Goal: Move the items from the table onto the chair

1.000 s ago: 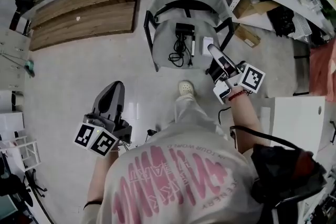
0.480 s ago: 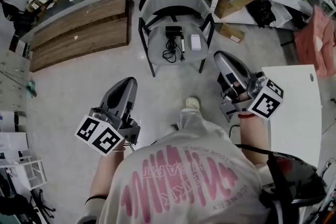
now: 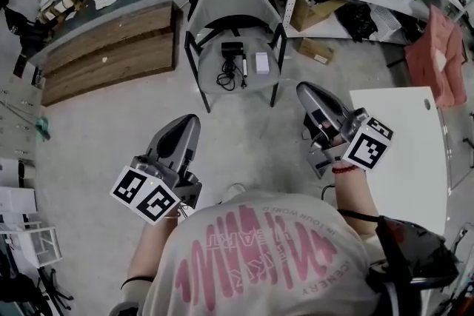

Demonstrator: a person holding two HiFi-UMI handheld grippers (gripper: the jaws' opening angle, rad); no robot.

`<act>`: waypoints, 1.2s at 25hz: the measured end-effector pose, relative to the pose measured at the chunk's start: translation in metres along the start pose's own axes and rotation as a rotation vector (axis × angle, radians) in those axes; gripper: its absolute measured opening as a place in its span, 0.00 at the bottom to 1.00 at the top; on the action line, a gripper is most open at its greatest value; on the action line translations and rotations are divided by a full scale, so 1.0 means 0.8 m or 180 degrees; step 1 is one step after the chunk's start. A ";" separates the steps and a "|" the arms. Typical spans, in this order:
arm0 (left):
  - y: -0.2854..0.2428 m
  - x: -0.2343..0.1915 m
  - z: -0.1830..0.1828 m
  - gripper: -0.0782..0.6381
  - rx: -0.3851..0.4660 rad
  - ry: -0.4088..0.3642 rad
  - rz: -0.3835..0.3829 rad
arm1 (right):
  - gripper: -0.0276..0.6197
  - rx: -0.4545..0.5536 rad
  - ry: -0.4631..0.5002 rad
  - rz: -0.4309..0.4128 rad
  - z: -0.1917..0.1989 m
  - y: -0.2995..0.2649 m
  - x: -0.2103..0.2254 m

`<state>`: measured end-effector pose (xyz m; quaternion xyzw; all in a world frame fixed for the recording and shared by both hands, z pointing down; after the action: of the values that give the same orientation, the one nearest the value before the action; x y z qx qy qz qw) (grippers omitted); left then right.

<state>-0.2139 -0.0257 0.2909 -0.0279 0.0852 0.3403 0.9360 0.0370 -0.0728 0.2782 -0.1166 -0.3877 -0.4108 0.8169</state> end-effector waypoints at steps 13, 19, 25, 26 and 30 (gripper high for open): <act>-0.017 0.097 0.034 0.12 -0.0072 -0.0145 -0.0005 | 0.07 -0.0304 0.0101 0.0117 0.009 0.078 0.016; -0.015 0.112 0.030 0.12 -0.0071 -0.0162 -0.0029 | 0.06 -0.0372 0.0120 0.0068 0.009 0.088 0.006; -0.017 0.116 0.028 0.12 -0.0073 -0.0176 -0.0049 | 0.06 -0.0456 0.0199 0.0109 0.012 0.088 0.007; -0.017 0.116 0.028 0.12 -0.0067 -0.0187 -0.0046 | 0.06 -0.0454 0.0209 0.0109 0.011 0.088 0.008; -0.015 0.116 0.030 0.12 -0.0059 -0.0226 -0.0061 | 0.06 -0.0424 0.0185 0.0067 0.011 0.089 0.007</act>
<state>-0.1329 0.0261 0.2975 -0.0253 0.0486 0.3329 0.9414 0.0883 -0.0266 0.2975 -0.1628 -0.3343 -0.4303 0.8225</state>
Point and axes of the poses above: the fingertips, and each gripper's own axes: y backward along the fingers, x to its right, z out of its underside, the point moved 4 cm from there along y, backward along the fingers, and after that the axes turned 13 degrees about -y, right-handed, at the moved point
